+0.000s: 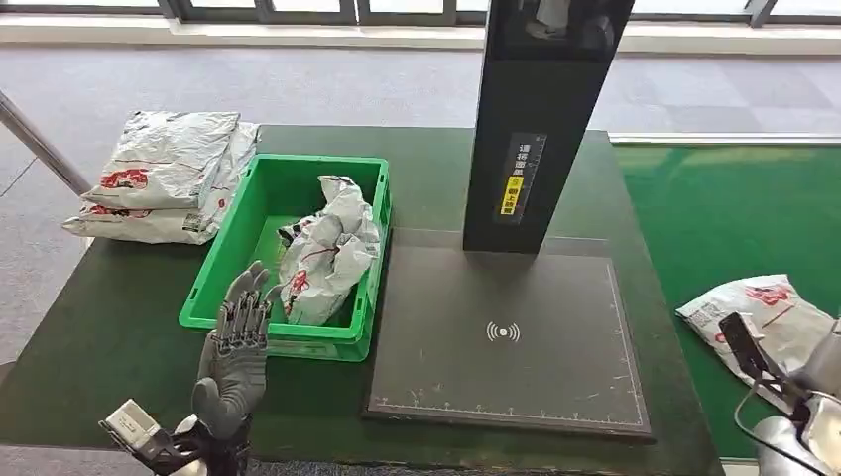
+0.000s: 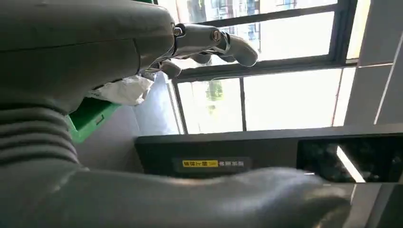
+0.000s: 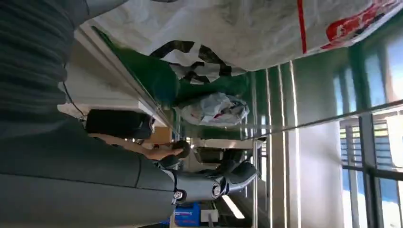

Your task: Moved the parcel from conveyor to table for the left to box.

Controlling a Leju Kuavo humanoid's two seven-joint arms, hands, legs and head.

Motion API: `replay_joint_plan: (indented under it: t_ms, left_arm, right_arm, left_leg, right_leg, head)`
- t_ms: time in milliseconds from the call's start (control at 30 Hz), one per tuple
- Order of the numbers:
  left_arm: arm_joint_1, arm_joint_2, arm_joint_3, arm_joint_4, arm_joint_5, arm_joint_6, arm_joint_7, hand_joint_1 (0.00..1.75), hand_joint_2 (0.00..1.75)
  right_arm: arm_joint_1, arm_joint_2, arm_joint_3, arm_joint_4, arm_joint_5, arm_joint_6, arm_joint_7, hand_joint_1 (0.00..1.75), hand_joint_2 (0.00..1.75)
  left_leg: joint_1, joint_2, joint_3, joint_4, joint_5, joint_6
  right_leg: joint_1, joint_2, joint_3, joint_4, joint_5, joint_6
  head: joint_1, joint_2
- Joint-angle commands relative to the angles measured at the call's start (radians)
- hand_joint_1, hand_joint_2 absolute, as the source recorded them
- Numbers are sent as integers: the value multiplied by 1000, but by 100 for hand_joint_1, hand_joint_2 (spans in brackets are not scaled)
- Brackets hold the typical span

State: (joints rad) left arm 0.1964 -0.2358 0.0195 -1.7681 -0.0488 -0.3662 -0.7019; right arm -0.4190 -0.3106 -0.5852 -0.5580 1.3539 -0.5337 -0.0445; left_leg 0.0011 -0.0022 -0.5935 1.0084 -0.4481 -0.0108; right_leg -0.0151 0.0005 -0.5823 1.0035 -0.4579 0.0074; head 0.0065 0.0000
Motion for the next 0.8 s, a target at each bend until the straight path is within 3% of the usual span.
replay_joint_plan:
  t_ms: [33,133,300,667,700,733,800]
  left_arm:
    - [4,0,50,40,-24,2,4,0,175]
    - [0,4,48,55,-34,-1,4,0,175]
    - [11,9,38,59,-62,6,4,0,175]
    - [-19,15,31,121,-85,13,4,0,175]
    - [-22,14,31,122,-85,15,4,0,175]
    - [-22,15,30,122,-84,17,4,0,175]
    - [-21,8,33,126,-87,14,4,0,175]
  right_arm:
    - [-112,-59,-127,246,21,79,92,0,175]
    - [-110,-62,-140,258,25,95,116,0,175]
    - [-95,-47,-233,273,-55,128,50,0,175]
    - [-99,-2,-229,291,-3,220,85,0,175]
    - [-102,1,-225,295,1,230,84,110,175]
    - [-108,5,-228,299,9,252,84,175,175]
    - [-125,33,-214,307,37,294,98,175,175]
  left_leg:
    - [1,1,4,-4,0,0]
    - [1,2,4,-3,0,0]
    - [0,0,2,-2,0,0]
    - [1,2,3,-3,0,-1]
    - [1,2,2,-2,0,0]
    - [1,3,3,-3,0,0]
    - [1,3,3,-3,0,0]
  right_leg:
    - [1,0,4,-4,1,-1]
    - [1,1,4,-4,1,-1]
    - [0,0,3,-2,0,0]
    - [1,2,3,-3,1,0]
    - [1,1,2,-2,1,0]
    - [1,2,3,-3,1,-1]
    - [1,2,3,-3,1,-1]
  head:
    - [0,0]
    - [0,0]
    - [0,0]
    - [0,0]
    - [0,0]
    - [0,0]
    - [0,0]
